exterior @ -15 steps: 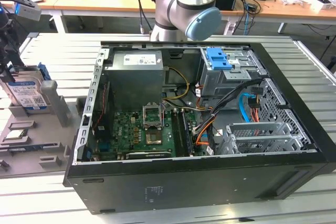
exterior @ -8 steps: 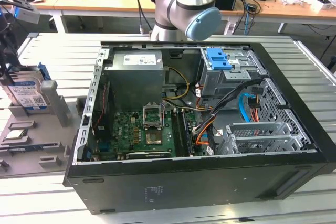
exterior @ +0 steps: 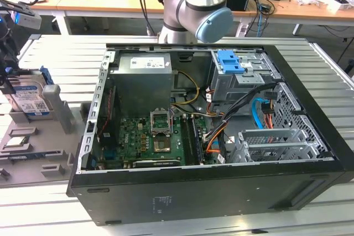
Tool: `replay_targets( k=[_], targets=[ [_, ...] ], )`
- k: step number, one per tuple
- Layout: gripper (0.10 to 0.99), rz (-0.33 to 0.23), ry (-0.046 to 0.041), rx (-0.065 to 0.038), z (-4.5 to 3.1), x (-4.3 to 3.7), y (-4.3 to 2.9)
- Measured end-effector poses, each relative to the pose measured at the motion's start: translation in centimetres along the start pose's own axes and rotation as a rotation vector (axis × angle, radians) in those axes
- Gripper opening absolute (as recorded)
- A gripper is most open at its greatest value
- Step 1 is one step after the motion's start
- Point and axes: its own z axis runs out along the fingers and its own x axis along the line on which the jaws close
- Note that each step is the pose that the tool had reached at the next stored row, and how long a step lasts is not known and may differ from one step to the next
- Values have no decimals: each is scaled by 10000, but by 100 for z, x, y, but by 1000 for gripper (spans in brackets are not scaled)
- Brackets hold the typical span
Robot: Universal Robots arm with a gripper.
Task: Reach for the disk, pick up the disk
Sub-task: 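Pick up the disk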
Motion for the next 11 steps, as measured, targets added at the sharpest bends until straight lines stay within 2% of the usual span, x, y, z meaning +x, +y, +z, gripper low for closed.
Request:
replay_targets(
  k=[7,8,9,11],
  targets=[
    [588,0,-1,2,2,0,0],
    [459,0,2,2,2,0,0],
    [369,0,-1,3,3,0,0],
    [369,0,-1,2,3,0,0]
  ],
)
